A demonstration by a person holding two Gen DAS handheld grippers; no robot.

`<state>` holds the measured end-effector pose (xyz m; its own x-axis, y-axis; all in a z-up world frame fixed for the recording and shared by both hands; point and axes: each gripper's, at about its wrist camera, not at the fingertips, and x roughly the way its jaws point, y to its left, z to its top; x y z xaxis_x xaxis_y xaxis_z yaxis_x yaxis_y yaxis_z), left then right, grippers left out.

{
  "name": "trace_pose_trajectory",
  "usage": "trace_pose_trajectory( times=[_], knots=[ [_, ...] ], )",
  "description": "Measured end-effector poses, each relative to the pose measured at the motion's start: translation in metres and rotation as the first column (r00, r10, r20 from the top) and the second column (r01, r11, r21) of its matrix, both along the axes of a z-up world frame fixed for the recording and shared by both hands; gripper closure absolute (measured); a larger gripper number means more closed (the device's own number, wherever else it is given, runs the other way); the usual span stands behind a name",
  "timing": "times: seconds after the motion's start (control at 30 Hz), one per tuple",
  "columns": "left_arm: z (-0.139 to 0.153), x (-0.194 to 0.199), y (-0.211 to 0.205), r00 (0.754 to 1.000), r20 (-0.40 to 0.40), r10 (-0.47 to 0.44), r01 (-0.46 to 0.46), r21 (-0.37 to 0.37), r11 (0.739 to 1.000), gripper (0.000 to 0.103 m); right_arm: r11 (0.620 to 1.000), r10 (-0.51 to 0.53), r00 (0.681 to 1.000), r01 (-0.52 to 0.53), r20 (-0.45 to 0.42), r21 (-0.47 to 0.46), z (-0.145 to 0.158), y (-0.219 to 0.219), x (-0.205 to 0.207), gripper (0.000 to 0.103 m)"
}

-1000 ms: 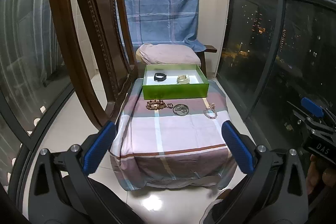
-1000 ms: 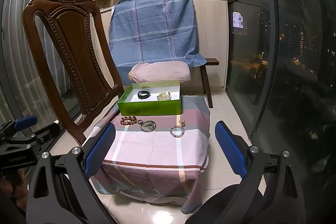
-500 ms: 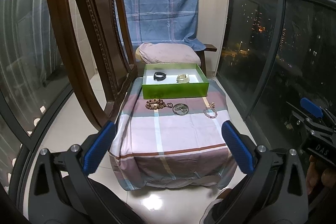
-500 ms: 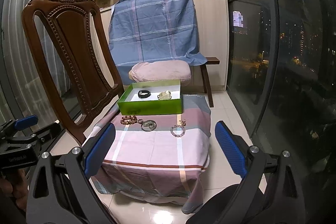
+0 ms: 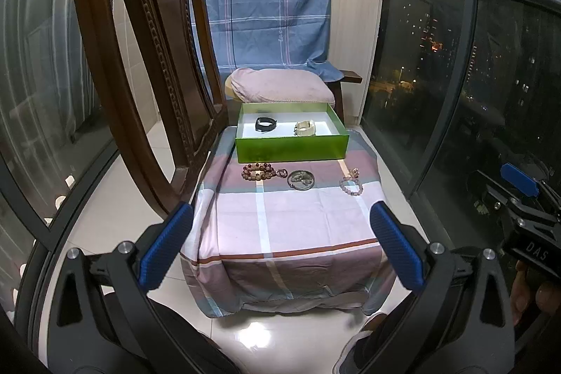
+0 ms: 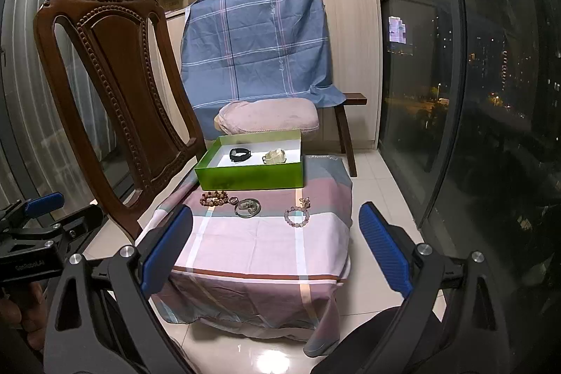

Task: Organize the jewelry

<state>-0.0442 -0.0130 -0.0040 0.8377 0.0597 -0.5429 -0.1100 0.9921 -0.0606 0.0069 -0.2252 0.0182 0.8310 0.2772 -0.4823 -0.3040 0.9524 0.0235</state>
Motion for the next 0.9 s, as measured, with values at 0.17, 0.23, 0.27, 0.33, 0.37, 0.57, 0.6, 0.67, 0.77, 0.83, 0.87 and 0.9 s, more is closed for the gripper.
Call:
trace_pose_trajectory(
  times=[0.17, 0.23, 0.27, 0.33, 0.37, 0.57, 0.6, 0.67, 0.77, 0.83, 0.87, 0.9],
  knots=[
    [-0.003, 0.003, 0.001, 1.0, -0.007, 0.0, 0.0, -0.002, 1.0, 0.003, 1.0, 0.0, 1.0, 0.0, -0.005, -0.001, -0.002, 0.0, 0.002, 0.01],
    [-0.004, 0.004, 0.001, 1.0, -0.01, 0.001, -0.001, -0.001, 1.0, 0.003, 1.0, 0.0, 1.0, 0.0, -0.008, -0.001, -0.003, 0.0, 0.004, 0.01],
    [-0.005, 0.005, 0.002, 1.0, -0.012, 0.001, -0.001, -0.002, 1.0, 0.003, 1.0, -0.001, 1.0, 0.001, -0.008, 0.0, -0.003, 0.0, 0.004, 0.01],
    [-0.006, 0.007, 0.002, 1.0, -0.016, 0.0, 0.0, -0.003, 1.0, 0.003, 1.0, -0.002, 1.0, 0.002, -0.014, 0.001, -0.005, -0.001, 0.006, 0.01],
    [-0.007, 0.009, 0.002, 1.0, -0.019, 0.001, -0.001, -0.003, 1.0, 0.003, 1.0, -0.002, 1.0, 0.002, -0.015, 0.0, -0.006, 0.0, 0.007, 0.01],
    [-0.012, 0.026, 0.01, 0.999, -0.035, 0.016, -0.016, -0.006, 1.0, 0.003, 1.0, -0.003, 0.999, 0.003, -0.036, -0.002, -0.016, 0.002, 0.017, 0.01],
    [-0.014, 0.033, 0.013, 0.999, -0.039, 0.02, -0.02, -0.011, 1.0, 0.003, 1.0, -0.003, 0.999, 0.003, -0.04, -0.001, -0.018, 0.003, 0.02, 0.01],
    [-0.019, 0.046, 0.019, 0.998, -0.049, 0.031, -0.032, -0.014, 0.999, 0.003, 1.0, -0.002, 0.999, 0.002, -0.049, 0.004, -0.023, 0.002, 0.026, 0.01],
    [-0.03, 0.078, 0.032, 0.996, -0.08, 0.032, -0.035, -0.035, 0.999, 0.003, 1.0, -0.006, 0.998, 0.006, -0.067, 0.009, -0.034, 0.001, 0.042, 0.01],
    [-0.038, 0.101, 0.039, 0.995, -0.092, 0.035, -0.039, -0.037, 0.999, 0.008, 1.0, -0.009, 0.997, 0.009, -0.074, 0.002, -0.041, 0.001, 0.052, 0.01],
    [-0.045, 0.116, 0.044, 0.993, -0.109, 0.04, -0.044, -0.032, 0.999, 0.011, 1.0, -0.013, 0.997, 0.012, -0.079, -0.004, -0.047, 0.001, 0.061, 0.01],
    [-0.051, 0.127, 0.048, 0.991, -0.125, 0.04, -0.045, -0.034, 0.998, 0.018, 1.0, -0.014, 0.996, 0.013, -0.084, -0.008, -0.051, 0.001, 0.067, 0.011]
  ],
)
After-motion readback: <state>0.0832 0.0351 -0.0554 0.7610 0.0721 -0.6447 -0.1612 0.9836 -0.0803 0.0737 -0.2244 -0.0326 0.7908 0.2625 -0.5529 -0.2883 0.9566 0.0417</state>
